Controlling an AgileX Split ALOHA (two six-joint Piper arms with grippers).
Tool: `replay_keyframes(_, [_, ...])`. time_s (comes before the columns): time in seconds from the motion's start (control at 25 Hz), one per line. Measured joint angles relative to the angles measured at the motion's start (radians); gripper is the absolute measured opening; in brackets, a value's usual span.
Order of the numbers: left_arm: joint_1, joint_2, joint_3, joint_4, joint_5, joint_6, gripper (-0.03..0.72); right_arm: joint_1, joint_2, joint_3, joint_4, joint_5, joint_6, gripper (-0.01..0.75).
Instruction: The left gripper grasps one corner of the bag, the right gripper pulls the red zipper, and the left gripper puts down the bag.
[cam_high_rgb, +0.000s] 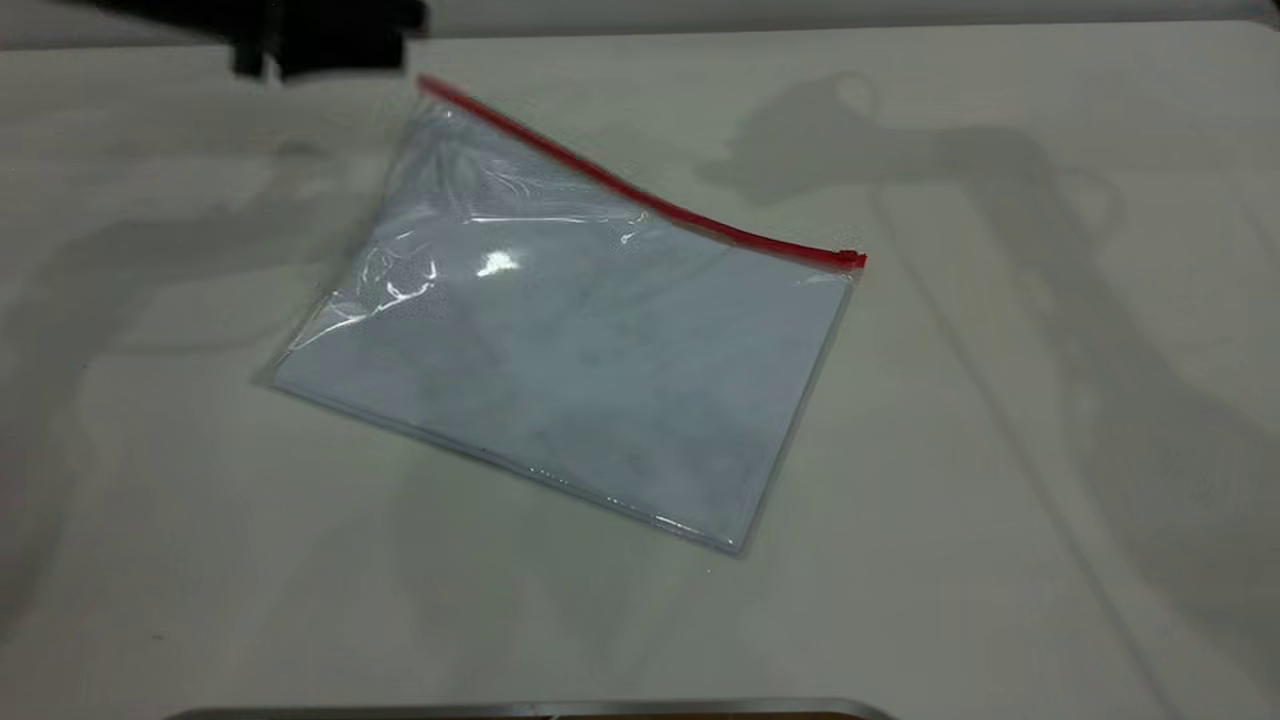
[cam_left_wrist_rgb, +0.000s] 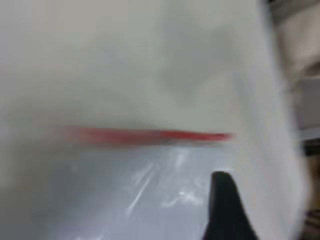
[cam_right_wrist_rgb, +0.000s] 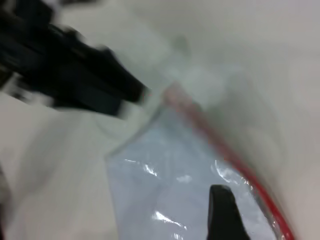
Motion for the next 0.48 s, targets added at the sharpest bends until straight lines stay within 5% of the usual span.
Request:
replay_keyframes(0.12, [0.051, -0.086, 0.000, 0.001, 0.120, -0.063, 0.567, 0.026, -0.077, 0.000, -0.113, 0.010, 0.095, 0.493])
replay_keyframes(0.48, [0.110, -0.435, 0.000, 0.199, 0.154, -0.225, 0.556, 0.041, -0.328, 0.010, -0.239, 0.013, 0.253, 0.493])
